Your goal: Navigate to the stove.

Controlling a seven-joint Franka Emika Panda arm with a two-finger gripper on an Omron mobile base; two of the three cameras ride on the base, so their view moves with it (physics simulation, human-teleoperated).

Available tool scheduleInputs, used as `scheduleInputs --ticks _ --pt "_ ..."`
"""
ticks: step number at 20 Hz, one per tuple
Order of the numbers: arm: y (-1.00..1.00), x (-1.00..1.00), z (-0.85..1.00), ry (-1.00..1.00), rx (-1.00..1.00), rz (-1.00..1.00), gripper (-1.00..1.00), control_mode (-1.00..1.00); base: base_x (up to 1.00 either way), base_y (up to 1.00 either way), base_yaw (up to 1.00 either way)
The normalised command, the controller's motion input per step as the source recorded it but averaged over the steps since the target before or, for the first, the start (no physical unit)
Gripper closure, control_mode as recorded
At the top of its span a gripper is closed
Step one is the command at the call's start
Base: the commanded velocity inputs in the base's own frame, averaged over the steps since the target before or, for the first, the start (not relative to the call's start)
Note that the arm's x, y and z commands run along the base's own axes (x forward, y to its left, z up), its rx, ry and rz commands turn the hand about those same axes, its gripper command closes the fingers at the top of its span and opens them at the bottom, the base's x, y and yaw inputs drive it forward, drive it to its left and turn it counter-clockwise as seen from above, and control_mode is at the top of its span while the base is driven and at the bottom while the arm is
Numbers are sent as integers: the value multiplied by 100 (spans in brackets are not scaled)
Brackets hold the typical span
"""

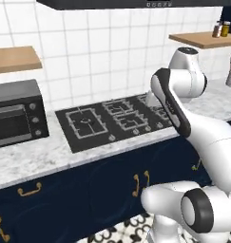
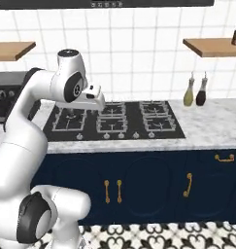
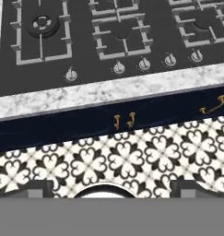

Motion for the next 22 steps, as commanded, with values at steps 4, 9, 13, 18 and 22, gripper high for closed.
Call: scheduleInputs --ticks 4,9,13,18,22 --pt "0 0 0 0 0 0 -100 100 38 -44 58" --pt "0 0 0 0 0 0 -100 100 67 -68 42" --pt "0 0 0 0 0 0 -100 100 98 -69 24" --pt "0 0 0 0 0 0 -100 100 87 -59 12" --pt "0 0 0 0 0 0 -100 100 76 -27 0"
